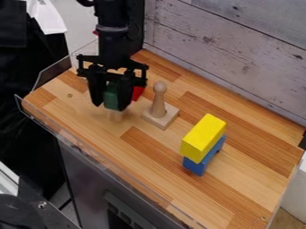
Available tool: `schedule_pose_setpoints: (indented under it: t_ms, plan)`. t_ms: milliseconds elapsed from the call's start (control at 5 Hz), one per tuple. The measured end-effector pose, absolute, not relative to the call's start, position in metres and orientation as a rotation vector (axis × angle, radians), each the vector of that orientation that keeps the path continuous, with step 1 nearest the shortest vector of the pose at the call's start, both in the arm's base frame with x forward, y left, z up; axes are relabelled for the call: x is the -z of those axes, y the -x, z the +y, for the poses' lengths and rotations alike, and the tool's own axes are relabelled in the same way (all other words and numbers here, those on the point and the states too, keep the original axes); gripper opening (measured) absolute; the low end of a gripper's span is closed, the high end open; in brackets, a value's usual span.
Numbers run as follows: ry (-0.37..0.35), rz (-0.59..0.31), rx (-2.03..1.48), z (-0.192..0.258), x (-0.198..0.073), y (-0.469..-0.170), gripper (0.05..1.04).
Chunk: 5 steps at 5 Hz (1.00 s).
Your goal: Move the cube on the left of table
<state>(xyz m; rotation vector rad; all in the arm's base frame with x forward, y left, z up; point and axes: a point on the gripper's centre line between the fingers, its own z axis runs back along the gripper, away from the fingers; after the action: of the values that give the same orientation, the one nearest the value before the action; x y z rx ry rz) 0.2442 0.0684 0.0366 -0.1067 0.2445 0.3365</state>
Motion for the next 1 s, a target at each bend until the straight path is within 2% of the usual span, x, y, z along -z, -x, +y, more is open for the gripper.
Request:
schedule_pose_setpoints:
  t_ms: [200, 400, 600, 800, 1000]
  plan:
    - [0.119, 0.261, -0.343, 0.068, -0.036, -0.239, 0.631]
    - [0.128, 0.296, -0.358, 0.068, -0.035, -0.231, 0.923]
    - [0.111, 0.218, -0.392, 0.069, -0.059, -0.235, 1.001]
    - [0.077, 0.098, -0.390, 0.068, -0.099, -0.252, 0.999]
    - [0.031, -0.001, -0.285, 0.040, -0.138, -0.261, 0.999]
